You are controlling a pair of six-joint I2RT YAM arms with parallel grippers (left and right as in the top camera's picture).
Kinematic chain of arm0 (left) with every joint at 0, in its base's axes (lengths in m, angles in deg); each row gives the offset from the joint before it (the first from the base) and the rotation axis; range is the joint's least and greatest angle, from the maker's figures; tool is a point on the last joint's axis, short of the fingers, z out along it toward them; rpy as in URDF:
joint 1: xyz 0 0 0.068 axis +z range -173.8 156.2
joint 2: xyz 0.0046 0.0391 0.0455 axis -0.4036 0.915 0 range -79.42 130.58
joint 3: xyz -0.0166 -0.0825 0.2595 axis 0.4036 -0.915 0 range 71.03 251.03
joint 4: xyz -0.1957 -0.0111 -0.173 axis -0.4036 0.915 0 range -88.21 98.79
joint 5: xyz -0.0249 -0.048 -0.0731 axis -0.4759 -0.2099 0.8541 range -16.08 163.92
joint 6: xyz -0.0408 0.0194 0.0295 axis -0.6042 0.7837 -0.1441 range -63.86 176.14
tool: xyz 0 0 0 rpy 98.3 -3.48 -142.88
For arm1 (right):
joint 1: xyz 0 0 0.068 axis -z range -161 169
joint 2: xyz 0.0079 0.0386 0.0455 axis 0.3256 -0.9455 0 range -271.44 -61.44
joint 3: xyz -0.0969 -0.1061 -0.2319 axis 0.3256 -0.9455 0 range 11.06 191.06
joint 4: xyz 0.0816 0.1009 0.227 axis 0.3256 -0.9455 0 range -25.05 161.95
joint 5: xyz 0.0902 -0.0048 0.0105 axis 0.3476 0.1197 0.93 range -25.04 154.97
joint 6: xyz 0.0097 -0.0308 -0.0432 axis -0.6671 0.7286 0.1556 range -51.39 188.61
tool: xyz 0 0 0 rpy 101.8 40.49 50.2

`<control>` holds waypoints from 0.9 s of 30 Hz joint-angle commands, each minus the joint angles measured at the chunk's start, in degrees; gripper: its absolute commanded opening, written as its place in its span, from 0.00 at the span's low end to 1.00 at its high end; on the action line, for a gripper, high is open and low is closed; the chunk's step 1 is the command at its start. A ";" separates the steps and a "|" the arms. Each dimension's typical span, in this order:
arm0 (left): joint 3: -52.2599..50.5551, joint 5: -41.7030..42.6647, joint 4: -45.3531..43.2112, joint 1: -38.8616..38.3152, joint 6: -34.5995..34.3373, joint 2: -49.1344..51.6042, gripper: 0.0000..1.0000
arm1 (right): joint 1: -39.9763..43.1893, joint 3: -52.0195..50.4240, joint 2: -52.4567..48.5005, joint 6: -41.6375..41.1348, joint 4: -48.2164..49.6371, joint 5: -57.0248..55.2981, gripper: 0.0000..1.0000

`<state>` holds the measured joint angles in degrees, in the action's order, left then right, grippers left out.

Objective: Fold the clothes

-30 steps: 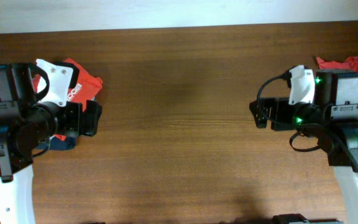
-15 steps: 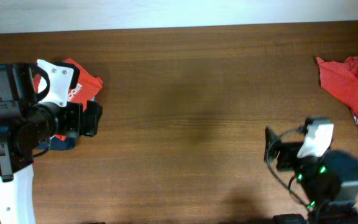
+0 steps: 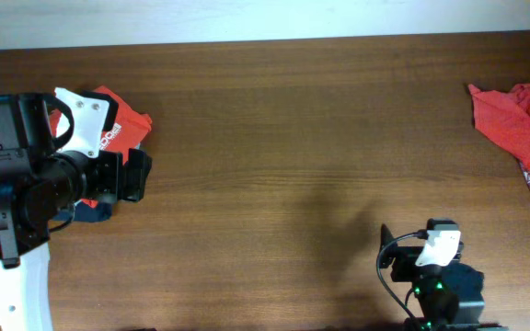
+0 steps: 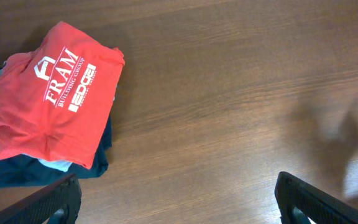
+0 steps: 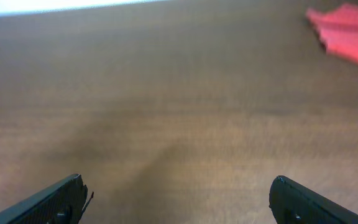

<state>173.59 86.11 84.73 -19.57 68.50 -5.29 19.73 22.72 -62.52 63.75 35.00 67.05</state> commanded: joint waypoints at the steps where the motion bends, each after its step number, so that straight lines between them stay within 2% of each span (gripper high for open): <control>1: -0.31 0.83 -0.13 -0.28 -0.79 -0.15 0.99 | 0.46 -2.56 -0.48 -0.02 -1.53 -1.33 0.99; 27: -0.33 0.02 1.18 -0.33 -0.76 -0.33 0.99 | 0.46 -2.56 -0.52 -0.02 -2.03 -1.31 0.99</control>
<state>173.59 86.08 84.79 -19.57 68.50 -5.27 19.73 20.49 -63.07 63.68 32.96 66.46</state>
